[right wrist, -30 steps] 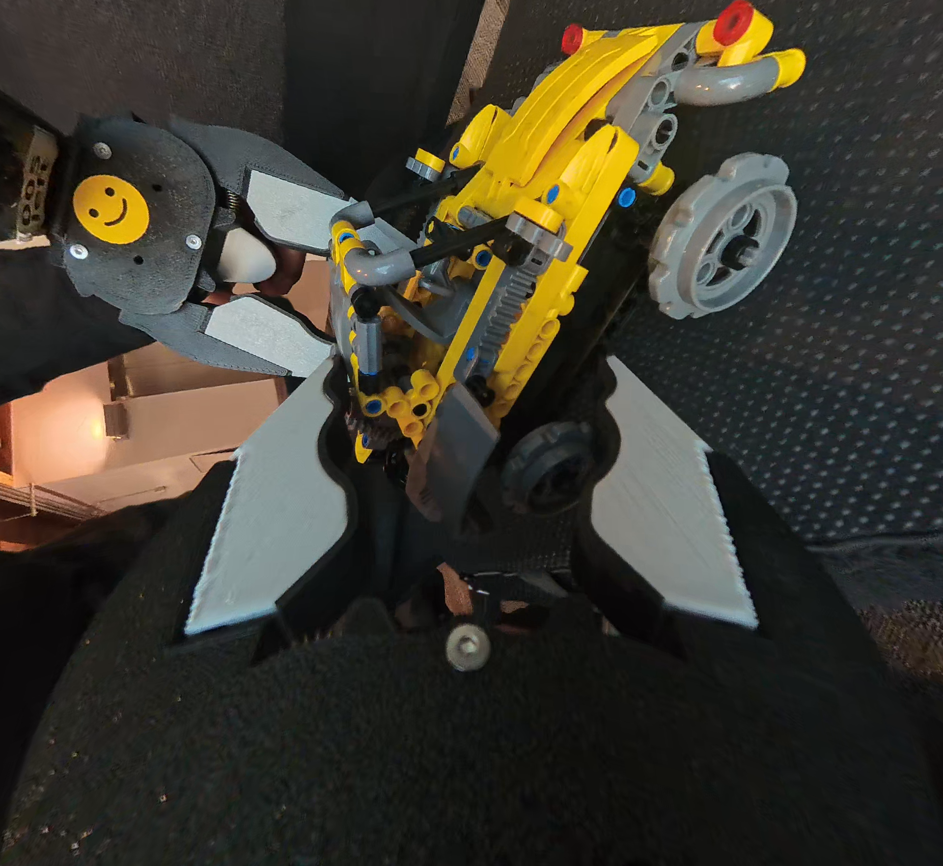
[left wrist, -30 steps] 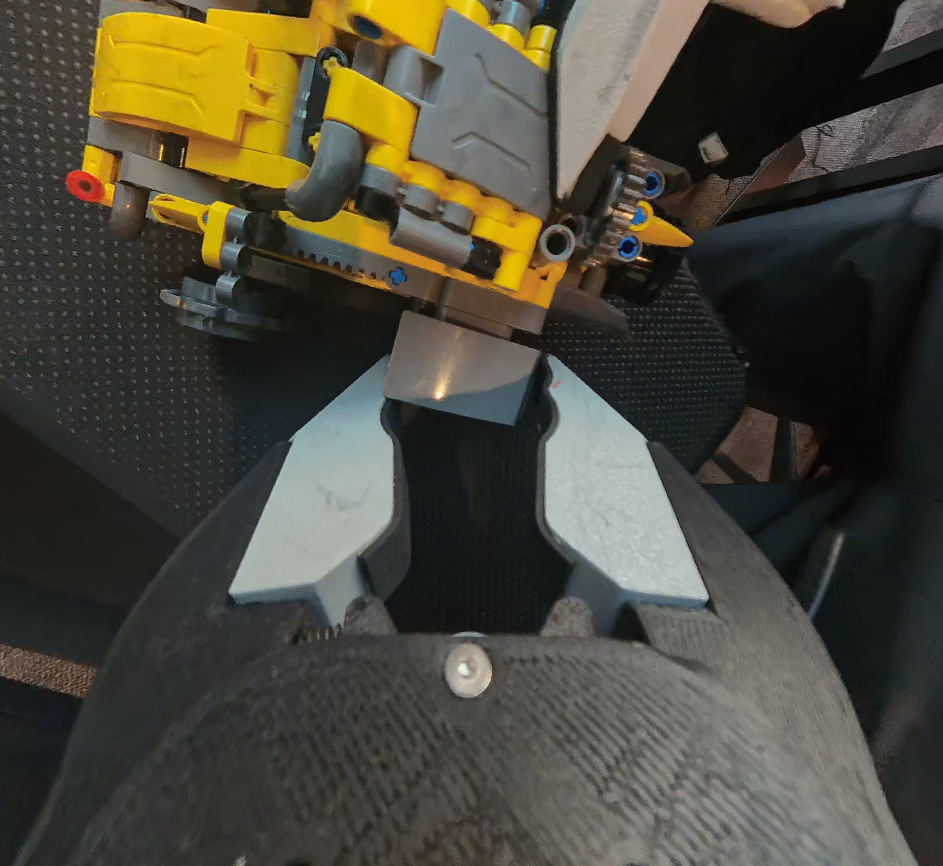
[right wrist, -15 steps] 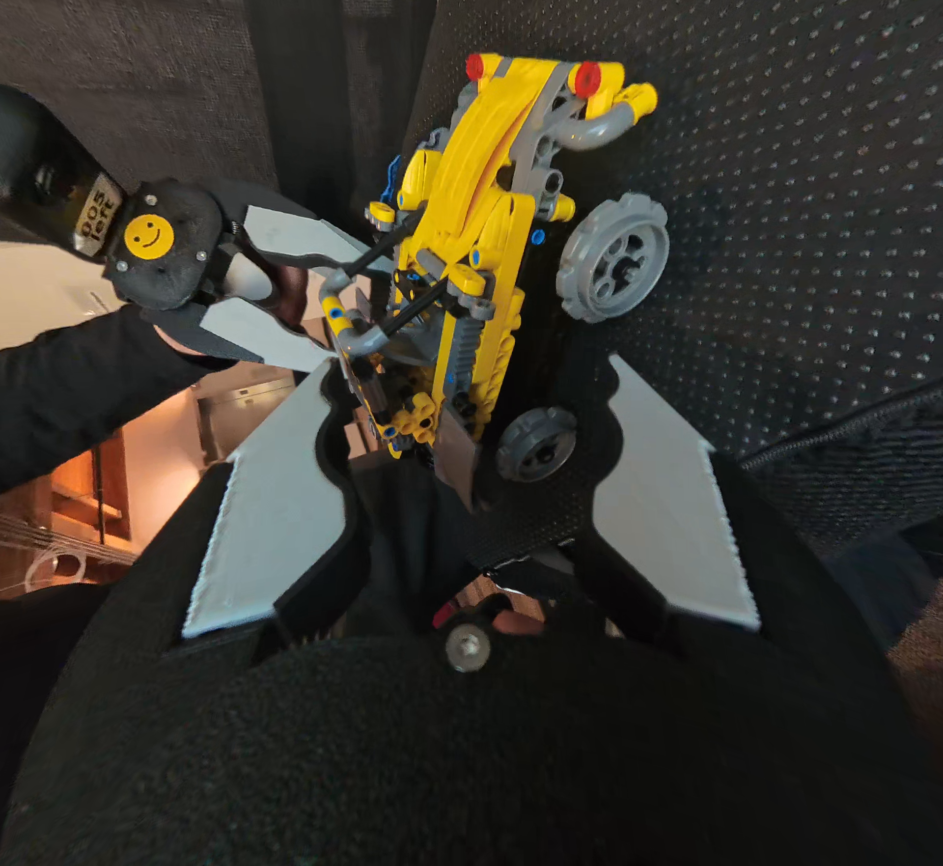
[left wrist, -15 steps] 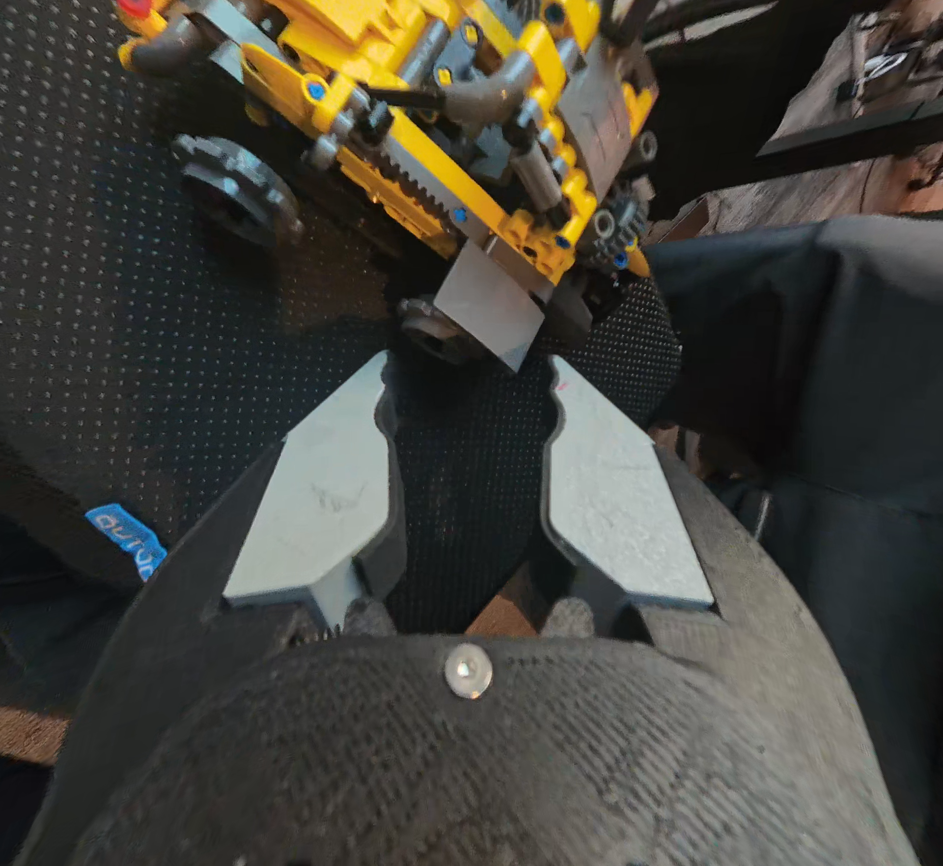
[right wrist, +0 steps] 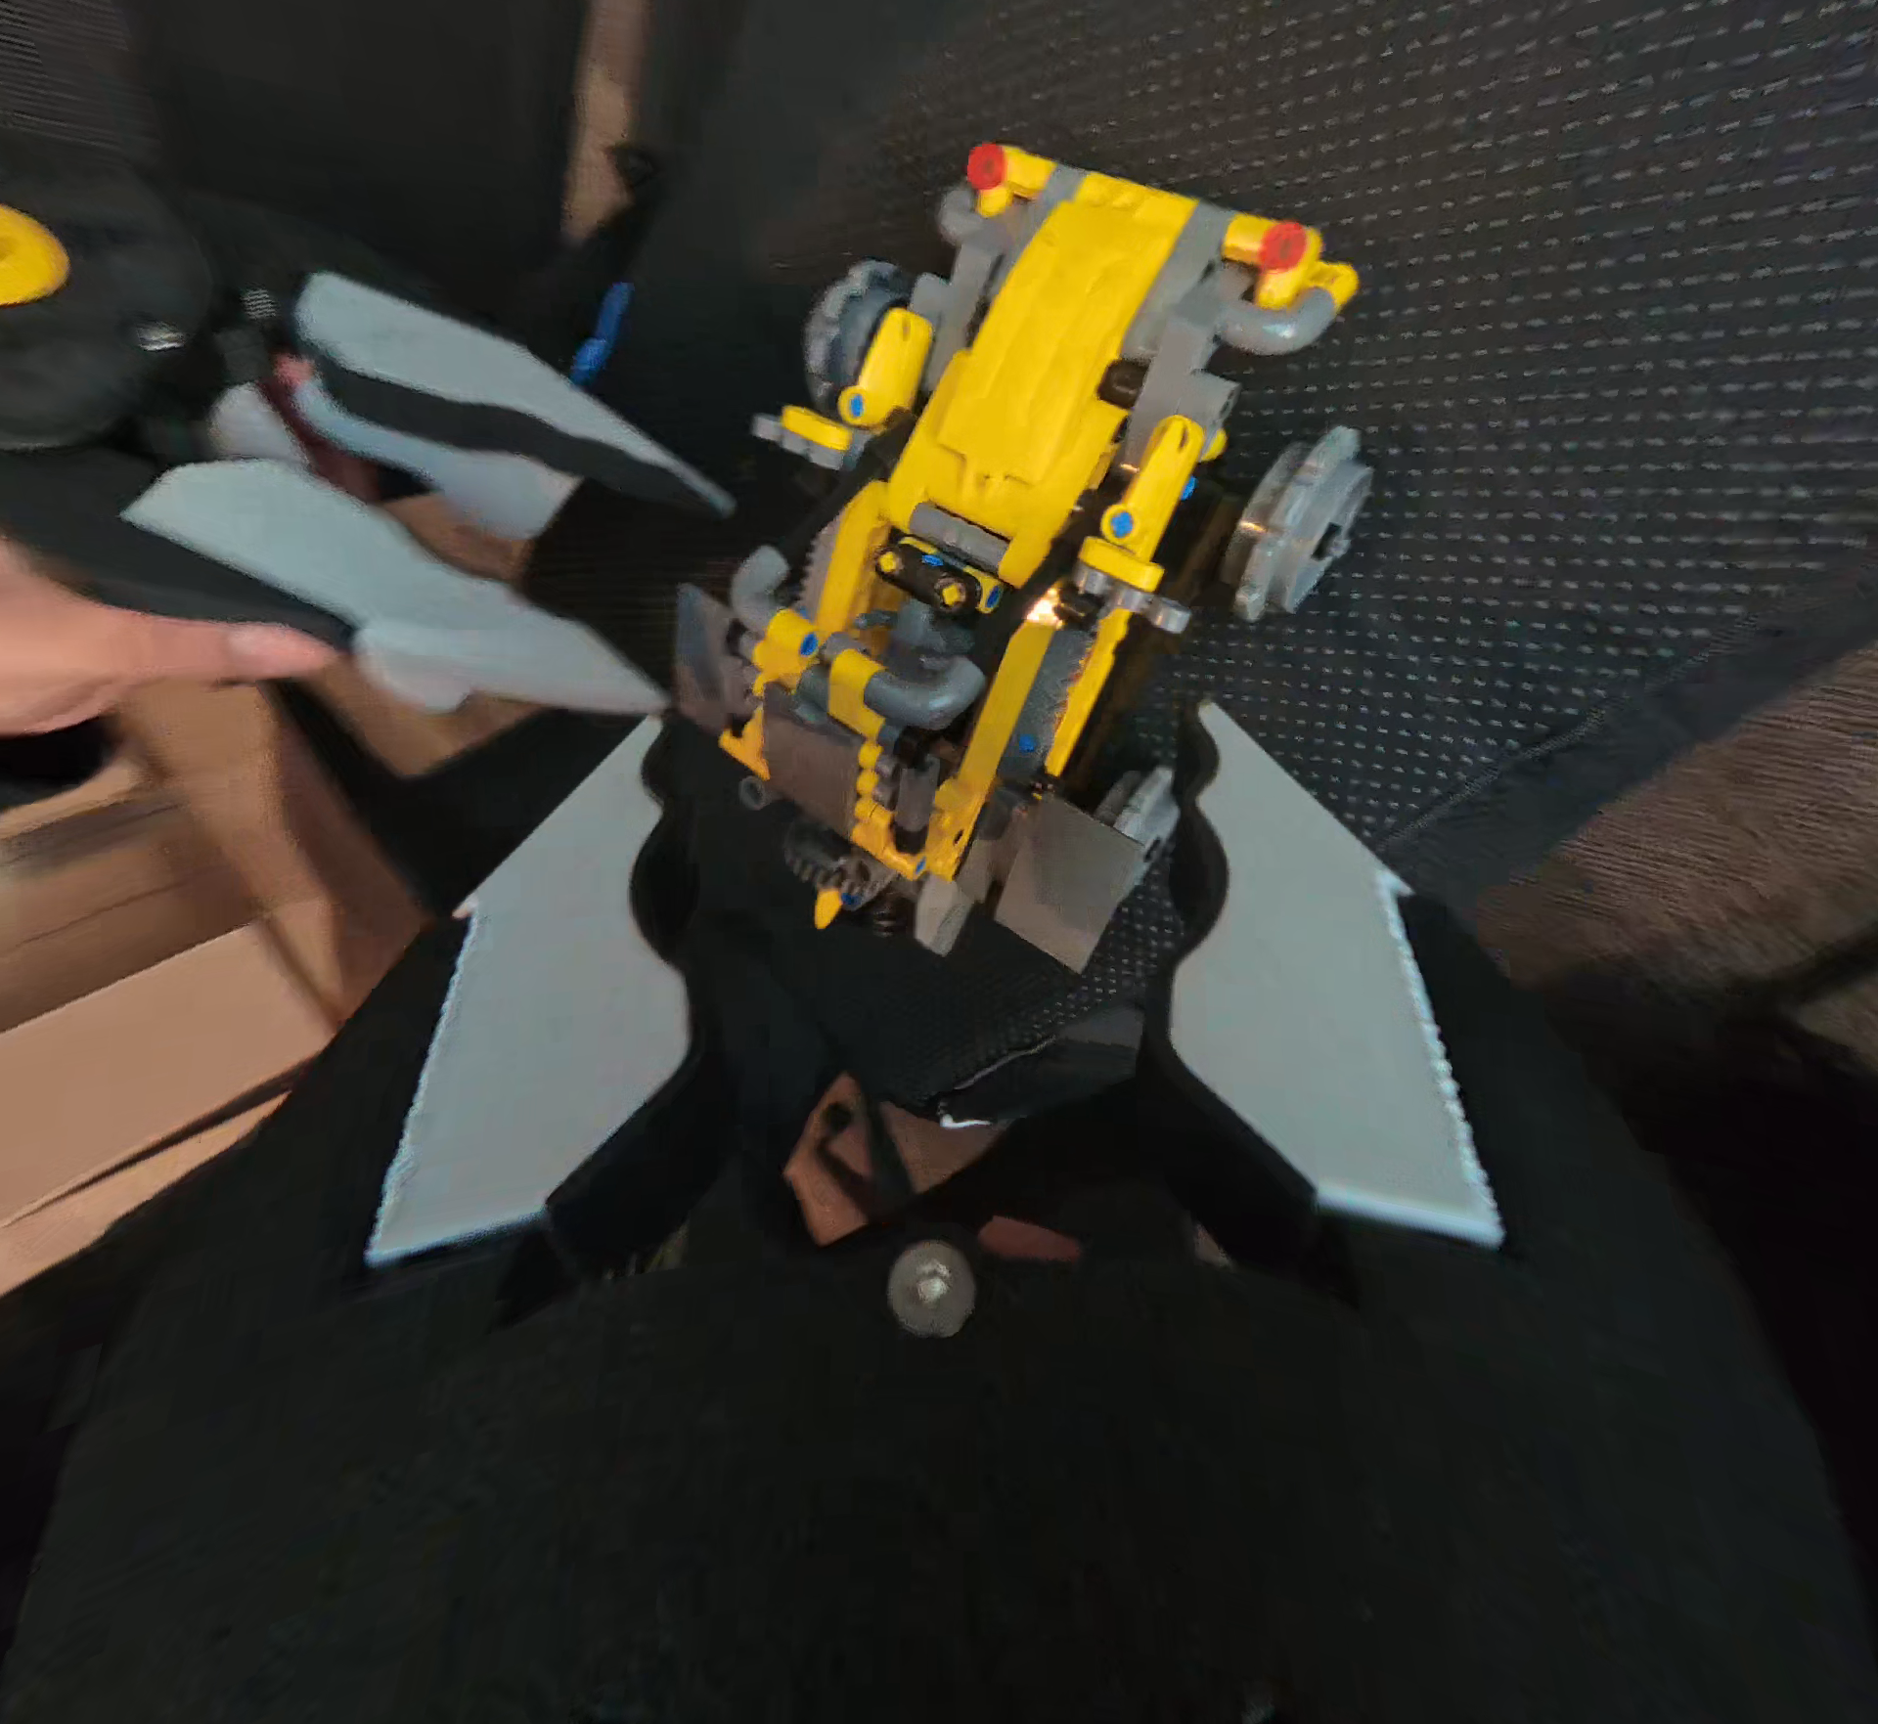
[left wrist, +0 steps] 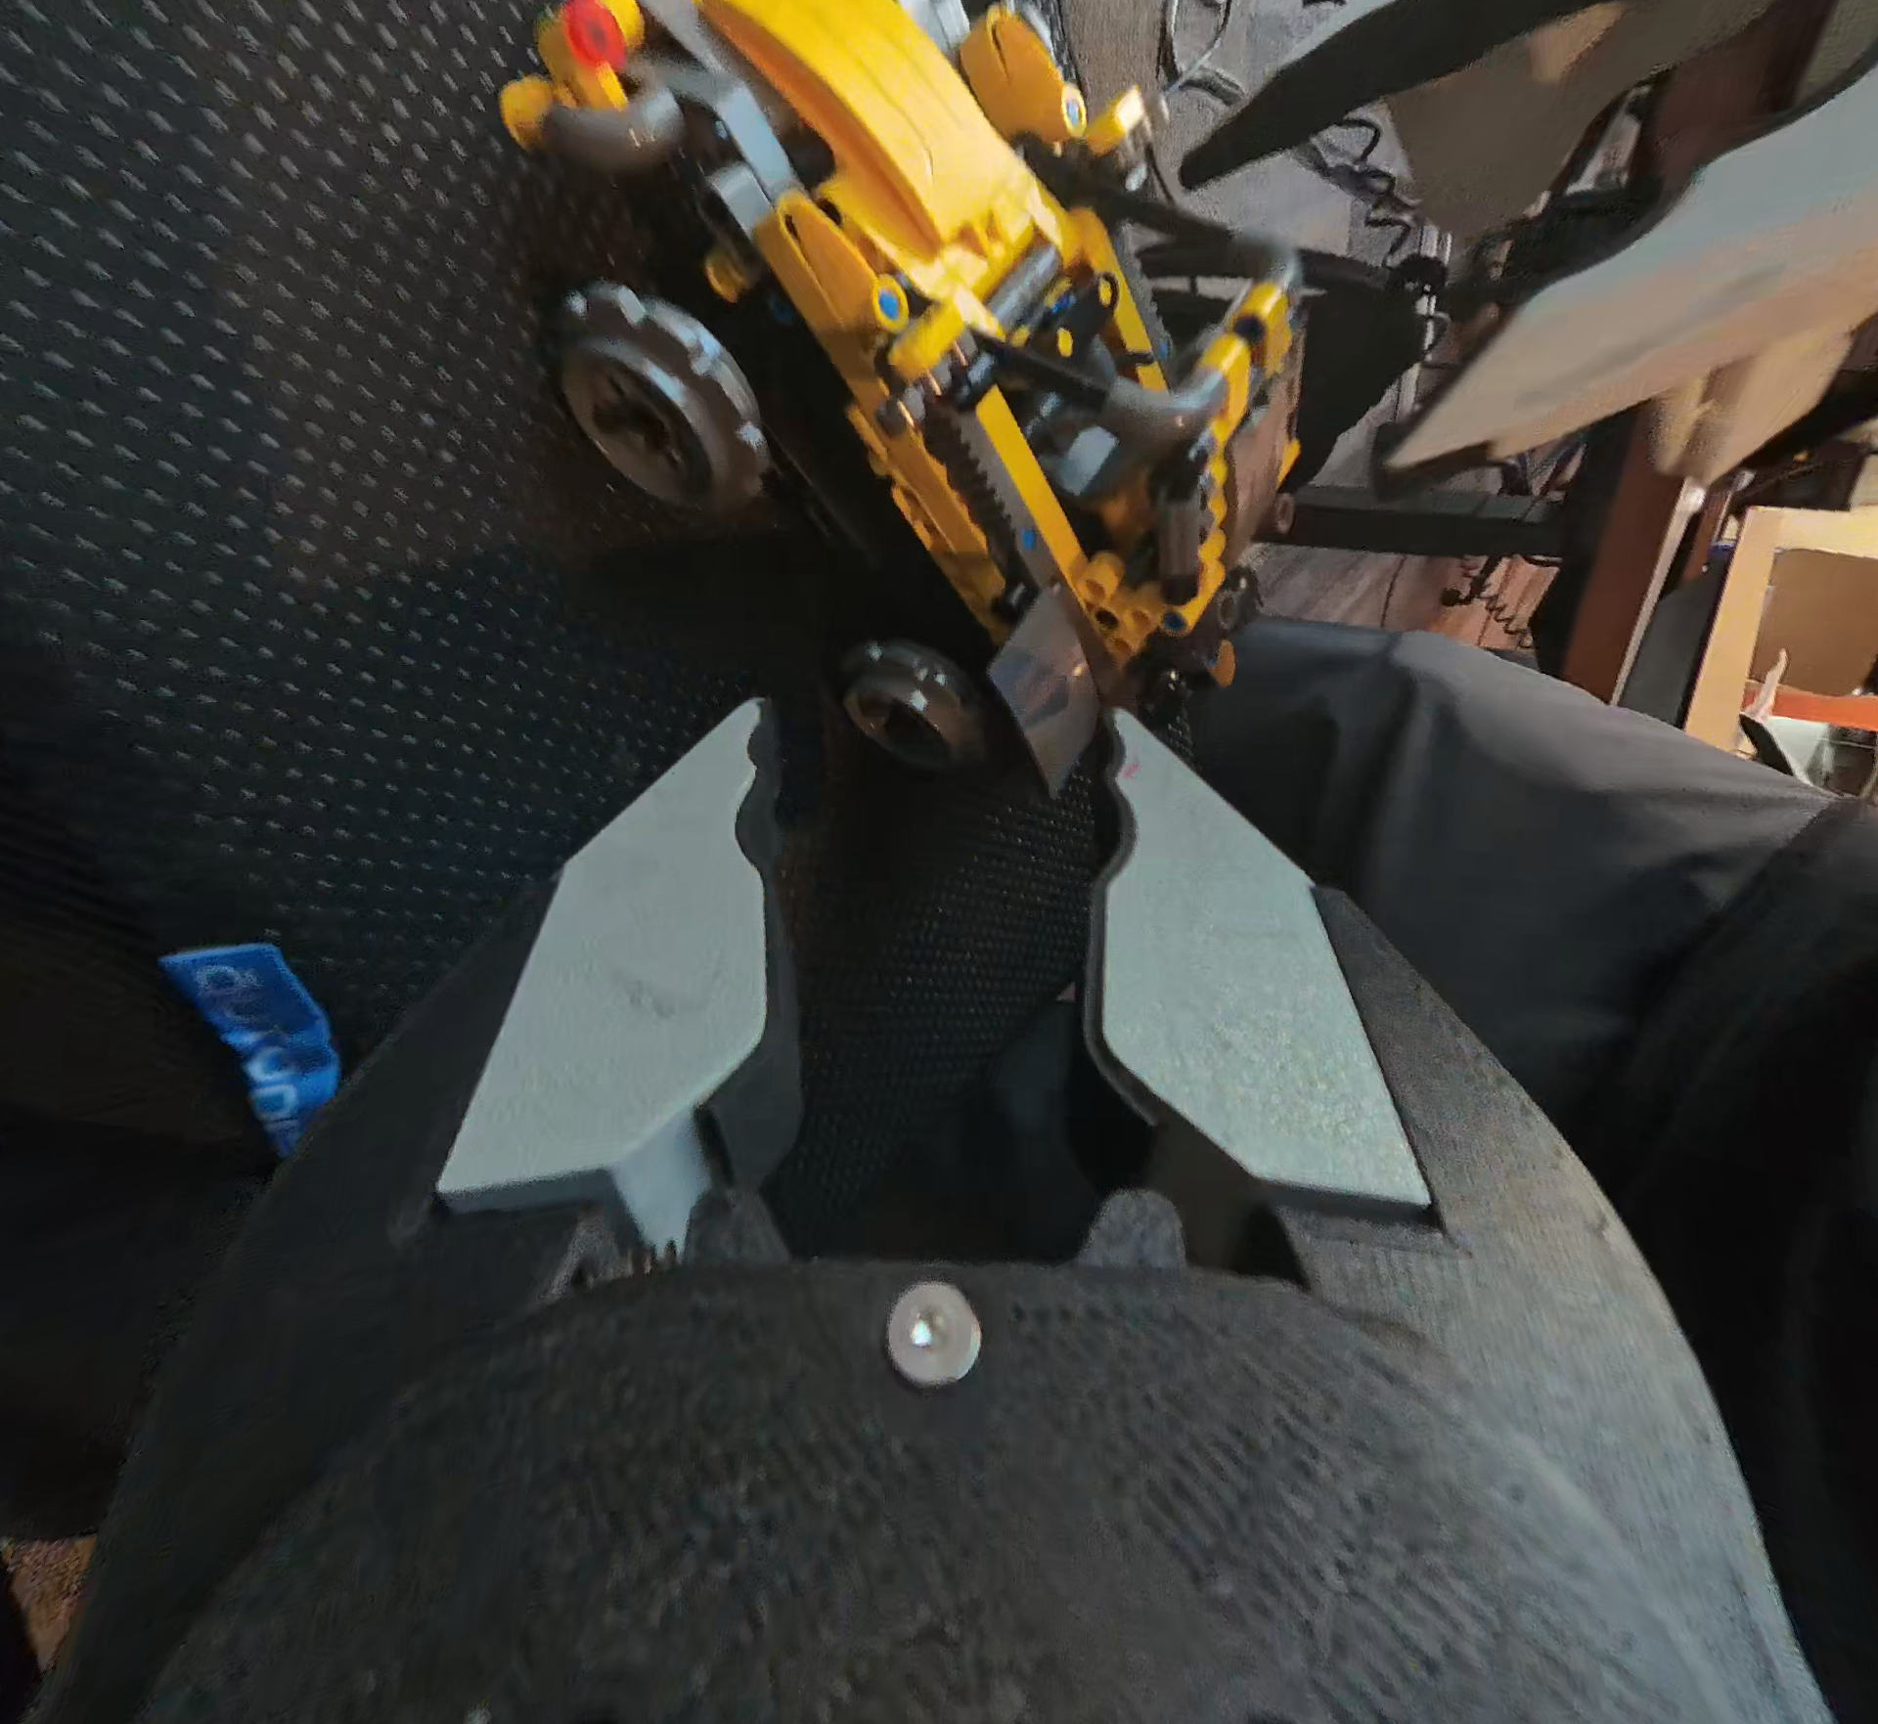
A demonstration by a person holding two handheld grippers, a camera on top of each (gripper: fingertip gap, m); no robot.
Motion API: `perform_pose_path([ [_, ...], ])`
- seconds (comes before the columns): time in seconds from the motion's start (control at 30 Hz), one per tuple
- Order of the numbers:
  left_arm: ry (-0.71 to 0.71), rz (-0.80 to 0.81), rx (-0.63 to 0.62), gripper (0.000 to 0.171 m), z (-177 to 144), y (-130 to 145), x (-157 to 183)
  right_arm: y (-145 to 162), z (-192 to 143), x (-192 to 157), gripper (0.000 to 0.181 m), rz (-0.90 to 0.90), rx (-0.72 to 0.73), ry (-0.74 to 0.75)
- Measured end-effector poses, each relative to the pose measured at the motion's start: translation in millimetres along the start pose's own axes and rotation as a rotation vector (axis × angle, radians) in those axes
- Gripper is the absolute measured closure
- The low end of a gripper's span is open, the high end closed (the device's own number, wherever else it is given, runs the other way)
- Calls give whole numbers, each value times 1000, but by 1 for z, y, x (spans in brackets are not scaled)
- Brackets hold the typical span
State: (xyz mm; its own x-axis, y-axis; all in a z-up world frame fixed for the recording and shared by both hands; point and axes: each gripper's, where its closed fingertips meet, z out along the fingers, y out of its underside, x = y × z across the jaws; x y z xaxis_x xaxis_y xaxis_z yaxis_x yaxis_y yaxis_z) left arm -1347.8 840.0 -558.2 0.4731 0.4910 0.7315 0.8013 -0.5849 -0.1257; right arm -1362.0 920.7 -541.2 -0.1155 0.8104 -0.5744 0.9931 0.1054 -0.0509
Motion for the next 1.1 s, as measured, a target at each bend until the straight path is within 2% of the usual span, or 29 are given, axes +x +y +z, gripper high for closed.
perform_pose_path([
  [0.07, -24, -7, -25, 114, -2, 13, 2, -1, 6, 3, 87, -11, 11, 147],
  [0.2, -37, -30, -17, 119, -24, 44, 16, -6, 26, -3, 82, 60, 27, 270],
  [0.27, -30, -10, -10, 120, -38, 62, 24, -6, 36, 0, 91, 64, 16, 333],
  [0.33, -20, 9, -17, 121, -49, 80, 29, -4, 42, 10, 91, 89, -8, 422],
  [0.37, -11, 19, -19, 122, -54, 88, 32, -4, 44, 13, 87, 115, -2, 443],
  [0.47, -8, 54, -27, 121, -68, 109, 32, -4, 50, 14, 94, 169, -9, 475],
  [0.57, -13, 61, -14, 122, -83, 128, 27, 2, 57, 20, 93, 166, -83, 546],
  [0.73, 10, 6, 40, 124, -103, 150, 23, 0, 59, 20, 93, 175, -121, 563],
  [0.83, 20, -15, 55, 125, -108, 161, 22, 4, 62, 20, 79, 202, -166, 554],
  [0.9, 33, -30, 76, 122, -110, 162, 24, 2, 59, 21, 91, 205, -175, 564],
  [1.0, 32, -29, 71, 119, -112, 162, 25, 2, 57, 20, 93, 213, -187, 562],
  [1.1, 22, 3, 65, 125, -116, 157, 27, 4, 53, 16, 96, 216, -170, 556],
])
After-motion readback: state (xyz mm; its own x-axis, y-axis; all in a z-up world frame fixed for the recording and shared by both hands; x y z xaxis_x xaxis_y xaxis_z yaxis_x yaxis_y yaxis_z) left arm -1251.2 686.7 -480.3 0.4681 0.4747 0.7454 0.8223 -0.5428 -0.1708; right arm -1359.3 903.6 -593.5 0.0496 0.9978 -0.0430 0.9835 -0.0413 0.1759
